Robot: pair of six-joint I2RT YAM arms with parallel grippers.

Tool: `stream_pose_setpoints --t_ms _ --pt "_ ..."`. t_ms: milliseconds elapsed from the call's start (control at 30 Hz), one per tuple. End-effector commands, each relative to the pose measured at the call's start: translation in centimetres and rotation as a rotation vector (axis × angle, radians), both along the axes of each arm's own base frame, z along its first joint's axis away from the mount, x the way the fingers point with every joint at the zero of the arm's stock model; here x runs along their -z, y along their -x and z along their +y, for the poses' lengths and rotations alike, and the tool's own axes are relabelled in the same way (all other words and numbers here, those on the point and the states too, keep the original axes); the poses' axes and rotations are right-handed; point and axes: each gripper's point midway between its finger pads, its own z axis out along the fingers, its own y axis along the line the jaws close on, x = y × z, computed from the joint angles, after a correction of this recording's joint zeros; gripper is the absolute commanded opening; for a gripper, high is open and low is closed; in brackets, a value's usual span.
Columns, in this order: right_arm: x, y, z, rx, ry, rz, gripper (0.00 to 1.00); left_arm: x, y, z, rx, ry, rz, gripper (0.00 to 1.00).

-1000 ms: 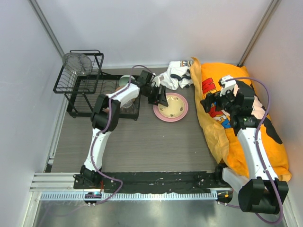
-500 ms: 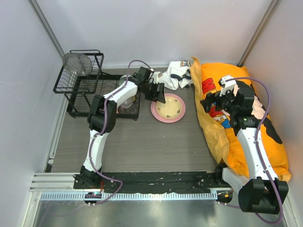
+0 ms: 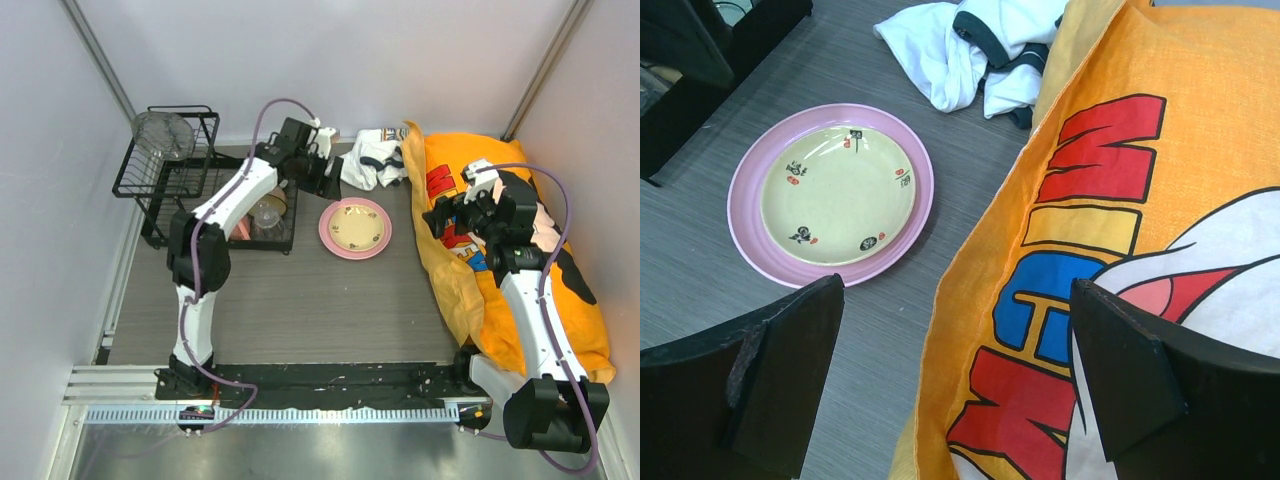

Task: Unload the mixed dishes from the dish rack
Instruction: Place the plate at the center of the board.

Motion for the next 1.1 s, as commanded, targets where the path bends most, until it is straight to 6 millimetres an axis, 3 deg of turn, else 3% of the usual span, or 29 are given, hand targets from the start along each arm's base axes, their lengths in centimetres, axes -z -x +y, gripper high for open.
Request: stream_pose_setpoints --t_ms 0,100,133,267,367,500,733,933,1067 --pt "-2.5 -0.1 0.2 -0.017 0.006 -0.084 0.99 -11.5 0.6 2.3 0.077 -0.039 -0.296 0.75" --pt "-2.5 -0.1 0.2 -0.021 0.004 -0.083 1.0 -16.2 0.8 4.5 0.112 -0.117 -0.47 0.75" --pt "-2.5 -0.1 0.3 -0.023 0.004 -0.083 1.0 -16.9 1.0 5.3 0.125 -0.155 -0.5 0.75" --pt "-2.4 -0.1 0.4 -0.03 0.0 -0.078 0.99 -22.5 0.5 10.4 0.092 -0.341 -0.701 0.76" --pt "-2.3 -0.1 0.4 -0.032 -0.002 -0.074 1.0 -25.2 0.0 14.1 0.116 -0.489 -0.812 0.77" --pt "-2.3 -0.1 0.5 -0.035 -0.004 -0.075 1.0 -28.1 -0.7 20.5 0.066 -0.72 -0.903 0.8" --pt "-2.3 0.0 0.7 -0.046 -0.009 -0.071 1.0 -29.5 -0.1 27.4 0.106 -1.03 -0.92 0.81" --pt "-2.3 0.0 0.7 -0.048 -0.01 -0.068 1.0 -29.4 -0.7 29.6 0.191 -1.247 -0.885 0.81" --pt "-2.3 0.0 0.7 -0.046 -0.01 -0.07 1.0 -27.8 -1.8 30.8 0.279 -1.378 -0.802 0.8"
